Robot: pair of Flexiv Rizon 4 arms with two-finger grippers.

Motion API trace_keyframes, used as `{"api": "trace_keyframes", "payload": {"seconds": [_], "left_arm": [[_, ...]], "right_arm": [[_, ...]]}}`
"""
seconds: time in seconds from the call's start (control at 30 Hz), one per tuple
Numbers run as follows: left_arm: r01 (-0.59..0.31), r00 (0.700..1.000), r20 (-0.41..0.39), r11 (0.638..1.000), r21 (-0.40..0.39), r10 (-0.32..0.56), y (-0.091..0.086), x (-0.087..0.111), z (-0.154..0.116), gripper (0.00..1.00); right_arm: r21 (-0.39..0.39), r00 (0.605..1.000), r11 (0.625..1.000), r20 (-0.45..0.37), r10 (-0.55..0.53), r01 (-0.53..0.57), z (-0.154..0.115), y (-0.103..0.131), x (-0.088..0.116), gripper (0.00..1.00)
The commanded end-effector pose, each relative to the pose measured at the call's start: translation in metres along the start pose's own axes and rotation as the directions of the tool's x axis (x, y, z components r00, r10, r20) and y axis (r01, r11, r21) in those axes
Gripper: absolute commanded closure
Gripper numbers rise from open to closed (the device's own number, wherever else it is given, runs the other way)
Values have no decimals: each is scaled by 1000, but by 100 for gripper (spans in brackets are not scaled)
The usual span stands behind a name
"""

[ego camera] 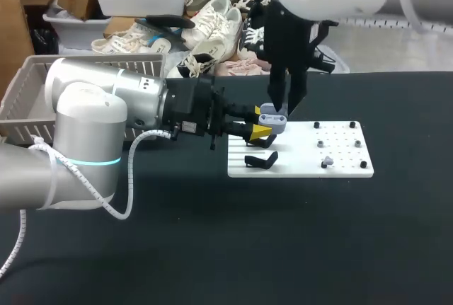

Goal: Pick up each earbud case from the left stands, insert the matching earbuds, close the lid, and place the case in the box.

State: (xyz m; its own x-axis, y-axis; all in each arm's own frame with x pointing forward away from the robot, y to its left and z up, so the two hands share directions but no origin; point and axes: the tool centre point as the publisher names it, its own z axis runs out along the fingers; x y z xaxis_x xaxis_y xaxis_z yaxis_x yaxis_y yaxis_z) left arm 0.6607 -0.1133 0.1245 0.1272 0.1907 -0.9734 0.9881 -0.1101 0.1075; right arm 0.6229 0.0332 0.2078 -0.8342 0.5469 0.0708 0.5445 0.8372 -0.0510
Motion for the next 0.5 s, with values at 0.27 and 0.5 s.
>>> {"api": "trace_keyframes", "payload": {"seconds": [0.27, 0.5], "left_arm": [[0, 1000, -1, 1000, 1, 0, 0, 0, 0, 100], [0, 1000, -1, 1000, 1, 0, 0, 0, 0, 100]], "right_arm": [[-22, 1000, 1000, 10, -7, 8, 3, 2, -1, 100], [-7, 1000, 1000, -5, -14, 14, 10, 12, -6, 100]]}}
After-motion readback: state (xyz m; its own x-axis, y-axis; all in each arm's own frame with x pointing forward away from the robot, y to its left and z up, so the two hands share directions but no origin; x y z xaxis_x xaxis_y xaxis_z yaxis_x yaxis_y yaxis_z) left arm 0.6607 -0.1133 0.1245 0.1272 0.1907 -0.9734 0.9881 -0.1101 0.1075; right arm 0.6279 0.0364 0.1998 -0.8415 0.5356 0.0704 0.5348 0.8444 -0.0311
